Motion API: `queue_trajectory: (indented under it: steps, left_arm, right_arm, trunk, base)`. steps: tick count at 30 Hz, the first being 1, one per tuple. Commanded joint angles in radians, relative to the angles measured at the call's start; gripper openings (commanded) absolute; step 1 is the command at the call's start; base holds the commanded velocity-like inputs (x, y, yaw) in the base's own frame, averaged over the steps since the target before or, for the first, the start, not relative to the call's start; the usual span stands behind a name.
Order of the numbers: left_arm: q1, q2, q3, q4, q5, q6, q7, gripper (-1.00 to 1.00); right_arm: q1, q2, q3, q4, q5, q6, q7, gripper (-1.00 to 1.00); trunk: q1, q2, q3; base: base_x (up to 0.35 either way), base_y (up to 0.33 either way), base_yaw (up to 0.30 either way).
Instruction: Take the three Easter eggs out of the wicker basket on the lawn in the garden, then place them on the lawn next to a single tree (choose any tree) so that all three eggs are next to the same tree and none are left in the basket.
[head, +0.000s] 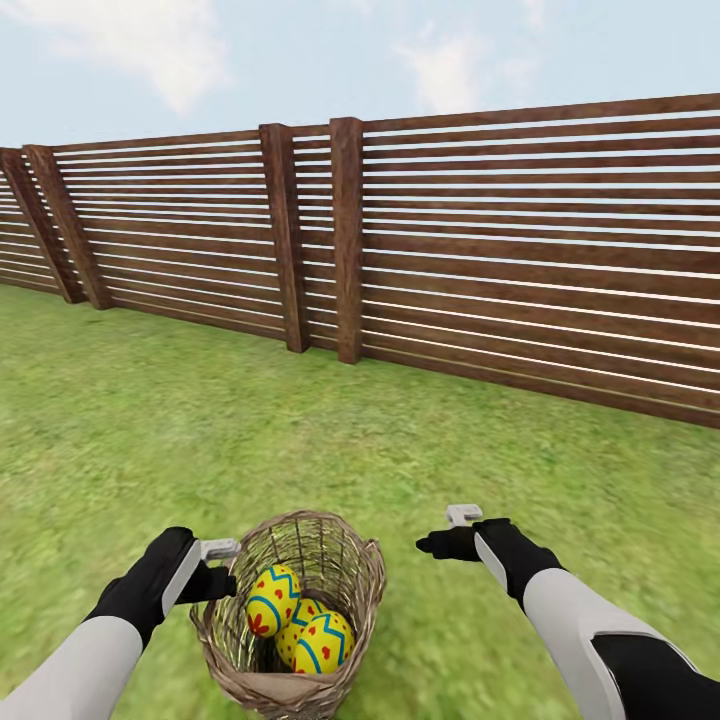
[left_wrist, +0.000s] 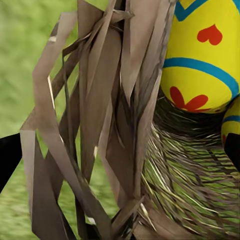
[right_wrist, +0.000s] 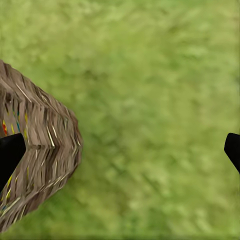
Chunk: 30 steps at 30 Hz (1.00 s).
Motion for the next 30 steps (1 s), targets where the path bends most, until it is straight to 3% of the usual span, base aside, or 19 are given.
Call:
queue_trajectory:
  steps: [1, 5, 16, 30]
  left_arm:
    - [0.000, 0.001, -0.002, 0.002, 0.008, 0.004, 0.005, -1.00]
    - [0.000, 0.001, 0.000, 0.086, 0.008, 0.005, 0.005, -1.00]
    - [0.000, 0.003, 0.001, 0.094, 0.009, 0.004, 0.006, -1.00]
    - [0.000, 0.009, 0.002, 0.097, 0.008, 0.004, 0.005, -1.00]
  right_arm:
    - [0.000, 0.000, -0.002, -0.002, 0.008, 0.005, 0.004, 1.00]
    - [0.000, 0.000, -0.002, -0.002, 0.008, 0.005, 0.004, 1.00]
    - [0.000, -0.001, -0.002, -0.002, 0.008, 0.005, 0.004, 1.00]
    - [0.000, 0.000, -0.003, -0.001, 0.008, 0.005, 0.004, 1.00]
  trunk:
    - [0.000, 0.000, -0.001]
    - [0.000, 0.000, -0.001]
    - [0.000, 0.000, -0.001]
    - [-0.054, 0.098, 0.043]
  base:
    - [0.000, 0.000, 0.000]
    - [0.000, 0.000, 0.000]
    - [0.000, 0.000, 0.000]
    - [0.000, 0.000, 0.000]
